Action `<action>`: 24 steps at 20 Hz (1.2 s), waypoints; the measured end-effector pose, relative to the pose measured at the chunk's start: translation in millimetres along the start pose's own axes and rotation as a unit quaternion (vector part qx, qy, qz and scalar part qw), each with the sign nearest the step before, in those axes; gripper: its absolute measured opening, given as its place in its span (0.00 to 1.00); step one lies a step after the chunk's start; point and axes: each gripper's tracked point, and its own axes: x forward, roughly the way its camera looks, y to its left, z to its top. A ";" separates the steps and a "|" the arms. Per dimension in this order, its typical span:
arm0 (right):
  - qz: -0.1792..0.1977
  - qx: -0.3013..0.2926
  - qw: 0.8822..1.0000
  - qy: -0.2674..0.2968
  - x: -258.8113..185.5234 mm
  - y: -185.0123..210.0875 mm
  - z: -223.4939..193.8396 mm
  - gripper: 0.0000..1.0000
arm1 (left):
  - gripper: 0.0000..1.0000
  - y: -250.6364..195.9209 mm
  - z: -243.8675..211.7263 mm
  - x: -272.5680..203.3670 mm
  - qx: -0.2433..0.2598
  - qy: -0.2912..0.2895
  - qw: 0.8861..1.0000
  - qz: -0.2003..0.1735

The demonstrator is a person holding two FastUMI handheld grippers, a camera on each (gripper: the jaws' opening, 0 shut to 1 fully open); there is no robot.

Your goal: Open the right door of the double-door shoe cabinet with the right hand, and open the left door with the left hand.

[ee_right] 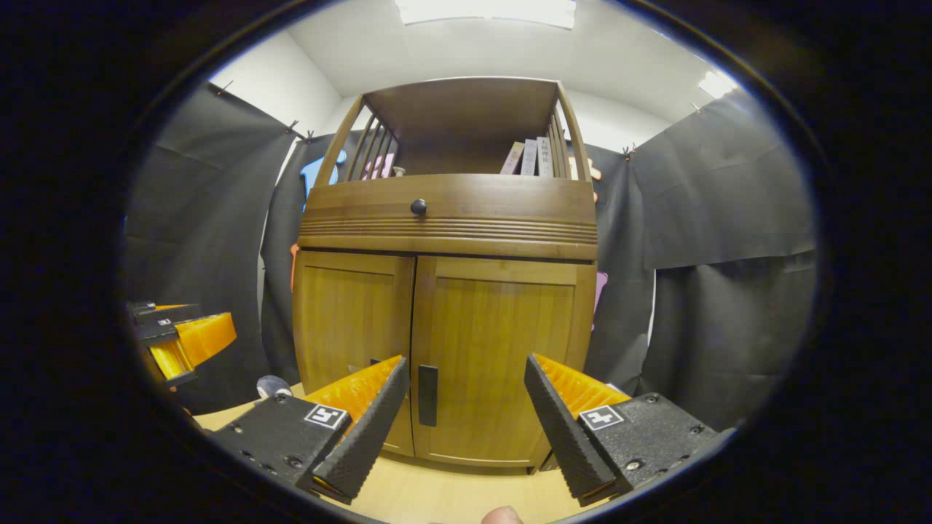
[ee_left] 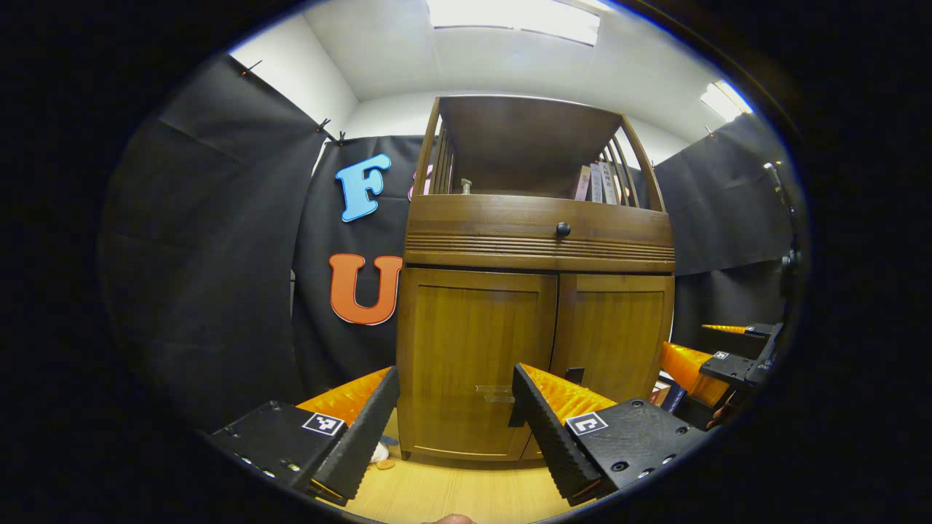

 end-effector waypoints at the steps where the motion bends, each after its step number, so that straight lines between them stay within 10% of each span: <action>1: -0.001 0.000 1.000 0.000 0.6 -0.2 0.1 0.98 | 0.95 1.1 1.4 0.0 0.000 -0.001 1.000 0.002; 24: 0.017 0.007 0.998 0.066 63.2 21.1 -48.0 1.00 | 0.95 38.3 7.7 -24.9 0.017 -0.008 0.999 0.049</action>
